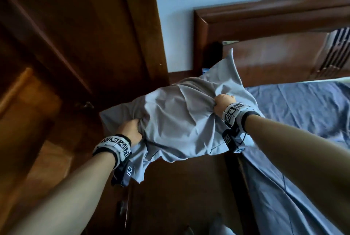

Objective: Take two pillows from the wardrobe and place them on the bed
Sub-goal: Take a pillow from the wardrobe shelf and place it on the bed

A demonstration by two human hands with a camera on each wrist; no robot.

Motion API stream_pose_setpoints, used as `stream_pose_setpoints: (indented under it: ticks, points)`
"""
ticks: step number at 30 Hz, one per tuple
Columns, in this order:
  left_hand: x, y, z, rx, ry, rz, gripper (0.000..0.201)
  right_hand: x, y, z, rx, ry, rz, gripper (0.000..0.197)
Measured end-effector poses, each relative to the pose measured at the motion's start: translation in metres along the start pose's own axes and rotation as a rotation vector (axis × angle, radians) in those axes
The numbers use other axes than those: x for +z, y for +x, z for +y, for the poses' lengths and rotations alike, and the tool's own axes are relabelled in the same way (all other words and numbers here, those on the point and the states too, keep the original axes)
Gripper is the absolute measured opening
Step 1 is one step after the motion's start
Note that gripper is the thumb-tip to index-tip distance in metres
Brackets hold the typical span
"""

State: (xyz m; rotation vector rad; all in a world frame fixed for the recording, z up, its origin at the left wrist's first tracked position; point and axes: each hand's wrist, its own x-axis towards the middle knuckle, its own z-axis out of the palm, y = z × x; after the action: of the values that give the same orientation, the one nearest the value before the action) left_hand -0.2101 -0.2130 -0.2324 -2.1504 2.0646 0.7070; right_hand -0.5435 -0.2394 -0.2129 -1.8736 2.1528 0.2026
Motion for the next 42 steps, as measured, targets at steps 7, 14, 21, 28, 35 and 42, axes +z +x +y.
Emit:
stream_pose_setpoints:
  ticks: [7, 14, 21, 28, 35, 42]
  points:
    - [0.059, 0.089, 0.158, 0.214, 0.096, -0.146, 0.034, 0.017, 0.036, 0.160, 0.252, 0.025, -0.039, 0.035]
    - [0.118, 0.184, 0.322, 0.351, 0.194, -0.276, 0.039, 0.036, 0.100, 0.324, 0.439, 0.142, -0.082, 0.039]
    - [0.143, 0.267, 0.477, 0.503, 0.295, -0.277, 0.035, 0.049, 0.146, 0.458, 0.660, 0.321, -0.067, 0.044]
    - [0.210, 0.349, 0.624, 0.649, 0.339, -0.394, 0.029, 0.059, 0.190, 0.587, 0.854, 0.454, -0.046, 0.038]
    - [0.294, 0.416, 0.801, 0.772, 0.116, -0.409, 0.020, 0.011, 0.271, 0.762, 0.980, 0.424, 0.230, 0.025]
    - [0.401, 0.453, 1.039, 0.970, -0.305, -0.383, 0.058, 0.091, 0.320, 0.903, 1.256, 0.564, 0.370, 0.085]
